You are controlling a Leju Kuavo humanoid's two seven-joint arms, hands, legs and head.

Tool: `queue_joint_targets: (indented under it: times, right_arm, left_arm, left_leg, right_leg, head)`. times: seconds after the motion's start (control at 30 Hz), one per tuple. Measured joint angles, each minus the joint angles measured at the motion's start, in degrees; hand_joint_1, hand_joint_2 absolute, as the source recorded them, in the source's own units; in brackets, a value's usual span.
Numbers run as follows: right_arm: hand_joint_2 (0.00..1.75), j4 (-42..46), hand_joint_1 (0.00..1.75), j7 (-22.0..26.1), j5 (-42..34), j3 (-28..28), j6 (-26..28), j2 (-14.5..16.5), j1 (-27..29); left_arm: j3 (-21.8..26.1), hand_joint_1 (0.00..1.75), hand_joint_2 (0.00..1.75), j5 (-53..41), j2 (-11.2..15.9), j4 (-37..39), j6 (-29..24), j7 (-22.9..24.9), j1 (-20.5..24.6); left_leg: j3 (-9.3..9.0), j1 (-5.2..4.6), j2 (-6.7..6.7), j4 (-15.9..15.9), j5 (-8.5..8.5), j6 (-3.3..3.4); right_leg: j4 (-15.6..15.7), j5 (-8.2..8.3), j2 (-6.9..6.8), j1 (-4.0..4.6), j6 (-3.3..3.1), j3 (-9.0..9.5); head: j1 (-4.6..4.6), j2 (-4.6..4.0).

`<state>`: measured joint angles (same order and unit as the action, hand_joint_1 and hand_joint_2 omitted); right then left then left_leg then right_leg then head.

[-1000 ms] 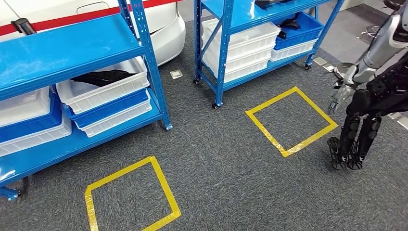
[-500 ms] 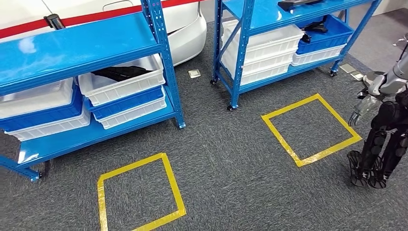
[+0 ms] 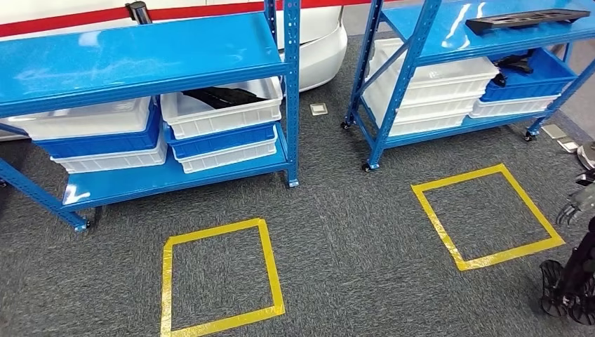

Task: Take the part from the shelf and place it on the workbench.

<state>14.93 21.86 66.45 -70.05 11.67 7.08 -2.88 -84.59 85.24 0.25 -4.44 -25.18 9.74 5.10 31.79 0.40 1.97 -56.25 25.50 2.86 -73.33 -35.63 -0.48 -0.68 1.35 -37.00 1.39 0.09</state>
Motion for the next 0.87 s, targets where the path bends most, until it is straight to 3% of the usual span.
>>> queue_joint_targets:
  times: [0.03, 0.1, 0.13, 0.2, 0.27, 0.33, 0.37, 0.43, 0.5, 0.53, 0.57, 0.6, 0.67, 0.7, 0.77, 0.87]
  right_arm:
    - [0.00, 0.00, 0.00, -0.01, 0.00, -0.01, 0.00, -0.03, 0.04]
    - [0.00, 0.07, 0.00, -0.01, 0.00, -0.01, 0.00, -0.12, 0.04]
    - [0.00, 0.11, 0.00, -0.01, 0.00, -0.03, 0.00, -0.15, 0.03]
    - [0.00, 0.15, 0.00, -0.01, 0.04, -0.07, 0.00, -0.17, -0.02]
    - [0.00, 0.15, 0.00, -0.01, 0.14, -0.09, -0.01, -0.15, -0.11]
    - [0.00, 0.19, 0.00, -0.01, 0.36, -0.09, -0.04, -0.15, -0.15]
    - [0.00, 0.21, 0.00, -0.01, 0.48, -0.09, -0.07, -0.15, -0.11]
    - [0.00, 0.24, 0.00, -0.01, 0.69, -0.09, -0.19, -0.23, 0.02]
    - [0.00, 0.24, 0.00, -0.01, 0.81, -0.09, -0.43, -0.34, 0.05]
    - [0.00, 0.24, 0.00, -0.02, 0.84, -0.09, -0.55, -0.39, -0.01]
    - [0.00, 0.24, 0.00, -0.03, 0.85, -0.09, -0.62, -0.41, -0.08]
    - [0.00, 0.24, 0.00, -0.05, 0.85, -0.09, -0.66, -0.42, -0.14]
    - [0.00, 0.27, 0.00, -0.07, 0.85, -0.10, -0.68, -0.42, -0.26]
    - [0.00, 0.30, 0.00, -0.07, 0.85, -0.11, -0.68, -0.44, -0.32]
    - [0.00, 0.38, 0.00, -0.07, 0.85, -0.14, -0.68, -0.47, -0.48]
    - [0.00, 0.54, 0.00, -0.07, 0.85, -0.21, -0.63, -0.59, -0.61]
  left_arm:
    - [0.02, 0.00, 0.00, 0.01, -0.07, 0.00, 0.01, 0.01, -0.04]
    - [0.13, 0.00, 0.00, 0.03, -0.21, 0.00, 0.02, 0.01, -0.08]
    - [0.20, 0.00, 0.00, 0.03, -0.26, 0.01, 0.02, 0.01, -0.07]
    - [0.32, 0.00, 0.00, 0.04, -0.29, 0.03, 0.01, 0.01, -0.10]
    - [0.42, 0.00, 0.00, 0.24, -0.29, 0.11, -0.01, 0.03, -0.22]
    - [0.55, 0.00, 0.00, 0.69, -0.37, 0.22, -0.04, 0.13, -0.32]
    - [0.63, 0.00, 0.00, 0.90, -0.42, 0.27, -0.08, 0.19, -0.30]
    - [0.82, 0.00, 0.00, 1.24, -0.54, 0.28, -0.16, 0.34, -0.22]
    - [0.96, 0.00, 0.00, 1.48, -0.67, 0.29, -0.21, 0.66, -0.24]
    - [1.02, 0.00, 0.00, 1.57, -0.72, 0.30, -0.23, 0.86, -0.27]
    - [1.08, 0.00, 0.00, 1.63, -0.76, 0.31, -0.27, 1.08, -0.29]
    - [1.14, 0.00, 0.00, 1.65, -0.78, 0.33, -0.33, 1.29, -0.28]
    - [1.22, 0.00, 0.00, 1.69, -0.81, 0.37, -0.47, 1.58, -0.14]
    - [1.23, 0.00, 0.00, 1.70, -0.83, 0.38, -0.51, 1.69, -0.08]
    - [1.23, 0.00, 0.00, 1.73, -0.87, 0.43, -0.55, 1.92, -0.07]
    - [1.23, 0.00, 0.00, 1.72, -1.05, 0.53, -0.57, 2.17, -0.15]
  left_leg:
    - [-0.08, 0.00, 0.73, -0.02, 0.02, -0.03]
    - [-0.30, 0.02, 2.14, -0.12, 0.12, -0.25]
    - [-0.34, -0.10, 2.75, -0.28, 0.28, -0.51]
    - [-0.18, -0.25, 3.60, -0.52, 0.52, -1.13]
    - [0.04, -0.09, 4.16, -0.63, 0.57, -1.69]
    - [0.81, 0.07, 2.70, -2.25, 1.64, -2.22]
    - [1.88, 0.12, 1.43, -4.54, 3.03, -2.48]
    - [5.70, 0.22, -0.72, -12.04, 6.77, -2.97]
    - [8.70, 0.36, -1.31, -17.33, 8.20, -3.19]
    - [8.65, 0.39, -1.50, -16.90, 7.25, -3.17]
    - [7.41, 0.39, -1.84, -14.30, 5.46, -3.03]
    - [5.32, 0.34, -2.61, -10.28, 3.36, -2.76]
    - [1.80, -0.05, -4.29, -3.57, 0.94, -2.11]
    - [1.03, -0.27, -4.75, -2.00, 0.65, -1.79]
    - [1.00, -0.58, -4.02, -1.48, 0.75, -1.21]
    - [0.31, -0.27, -2.77, -0.37, 0.06, -0.31]
  right_leg:
    - [1.18, 1.01, 0.10, -0.06, 0.49, 0.37]
    - [9.12, 4.76, 1.35, -0.37, 1.44, 3.82]
    - [12.95, 6.31, 2.30, -0.47, 1.52, 5.44]
    - [16.38, 7.50, 3.43, -0.41, 0.87, 6.91]
    - [16.42, 7.63, 2.64, -0.35, -0.11, 7.14]
    - [16.58, 7.81, 1.71, -0.60, -0.94, 7.40]
    - [16.66, 7.83, 1.17, -0.71, -1.32, 7.47]
    - [16.66, 7.64, -0.08, -0.45, -1.85, 7.54]
    - [16.65, 7.47, -1.38, -0.28, -2.07, 7.57]
    - [16.65, 7.37, -1.93, -0.25, -2.09, 7.65]
    - [16.65, 7.25, -2.44, -0.23, -2.05, 7.80]
    - [16.65, 7.09, -2.91, -0.18, -1.94, 8.02]
    - [16.61, 6.67, -3.77, 0.21, -1.43, 8.40]
    - [16.61, 6.48, -4.16, 0.39, -1.15, 8.50]
    - [16.81, 6.27, -5.00, 0.57, -0.58, 8.81]
    - [15.48, 5.30, -3.96, 0.65, -0.04, 8.56]
  head:
    - [-0.02, 0.00]
    - [-0.08, 0.00]
    - [-0.13, 0.00]
    - [-0.14, 0.00]
    - [-0.10, 0.01]
    - [0.04, 0.01]
    - [0.19, 0.01]
    - [0.49, 0.00]
    - [0.50, 0.00]
    - [0.51, 0.00]
    - [0.51, 0.00]
    - [0.52, 0.00]
    - [0.44, 0.00]
    - [0.41, 0.01]
    - [0.34, 0.01]
    - [0.27, 0.01]
